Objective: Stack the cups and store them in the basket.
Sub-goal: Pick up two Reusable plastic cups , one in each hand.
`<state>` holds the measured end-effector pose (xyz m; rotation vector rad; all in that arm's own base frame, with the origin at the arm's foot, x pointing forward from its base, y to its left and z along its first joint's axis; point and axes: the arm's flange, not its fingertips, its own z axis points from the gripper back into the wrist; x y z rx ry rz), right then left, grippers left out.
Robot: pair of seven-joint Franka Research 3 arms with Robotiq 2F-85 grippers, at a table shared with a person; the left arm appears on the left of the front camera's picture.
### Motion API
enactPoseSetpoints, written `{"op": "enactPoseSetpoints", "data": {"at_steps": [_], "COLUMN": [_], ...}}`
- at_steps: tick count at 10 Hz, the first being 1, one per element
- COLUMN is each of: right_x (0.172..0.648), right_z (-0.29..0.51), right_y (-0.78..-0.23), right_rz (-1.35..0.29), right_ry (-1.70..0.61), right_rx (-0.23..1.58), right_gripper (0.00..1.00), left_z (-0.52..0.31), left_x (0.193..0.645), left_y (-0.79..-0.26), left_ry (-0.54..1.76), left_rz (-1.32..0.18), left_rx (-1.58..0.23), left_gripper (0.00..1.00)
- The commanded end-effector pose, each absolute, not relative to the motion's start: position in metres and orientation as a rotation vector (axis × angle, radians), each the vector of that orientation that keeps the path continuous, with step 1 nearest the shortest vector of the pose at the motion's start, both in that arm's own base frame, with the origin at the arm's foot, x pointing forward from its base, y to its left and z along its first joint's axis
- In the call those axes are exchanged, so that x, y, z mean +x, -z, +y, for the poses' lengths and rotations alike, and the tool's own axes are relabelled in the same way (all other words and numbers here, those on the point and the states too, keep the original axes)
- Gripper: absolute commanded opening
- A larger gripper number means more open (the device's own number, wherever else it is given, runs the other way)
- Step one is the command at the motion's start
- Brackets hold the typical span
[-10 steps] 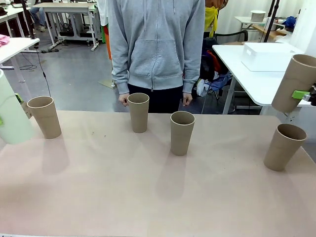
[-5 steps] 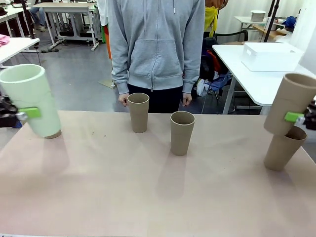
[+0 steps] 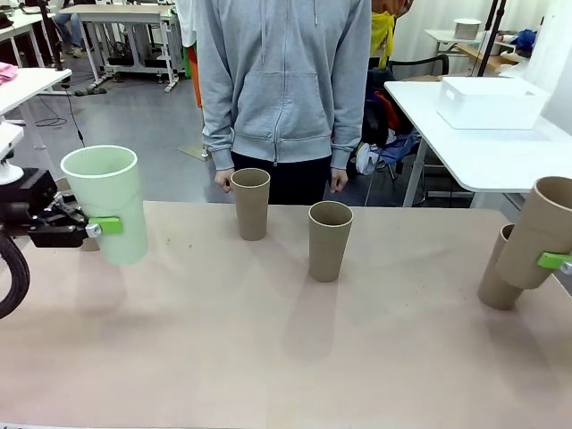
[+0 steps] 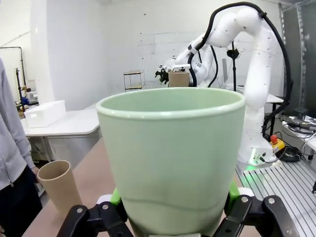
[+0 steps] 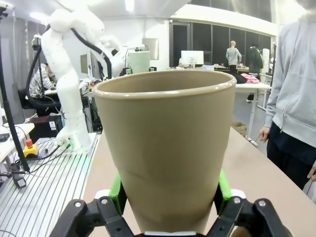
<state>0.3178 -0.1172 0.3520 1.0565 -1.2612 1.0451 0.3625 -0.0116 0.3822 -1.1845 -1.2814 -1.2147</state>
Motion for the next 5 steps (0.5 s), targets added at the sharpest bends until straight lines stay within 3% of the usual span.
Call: {"op": "enactPoseSetpoints", "data": {"at_steps": [1,4,5], "right_x": [0.291,0.285,0.318], "right_z": [-0.093,-0.082,-0.110], "right_y": [-0.344,-0.337,-0.343], "right_rz": [-1.281,-1.259,-1.253], "right_ry": [-1.088,-1.141,-1.065], "right_rx": [1.077,1.180,1.092], "right_gripper": [0.84,0.84,0.84], "left_z": [-0.032,-0.018,0.000], "left_x": [0.287,0.281,0.364], "left_y": [-0.349,-0.331,-0.344], "left_ry": [1.178,1.166,1.172], "left_rz": [-1.356,-1.366,-1.317], "left_rx": [-1.191,-1.219,-1.202], "left_gripper": [0.85,0.85,0.85]}}
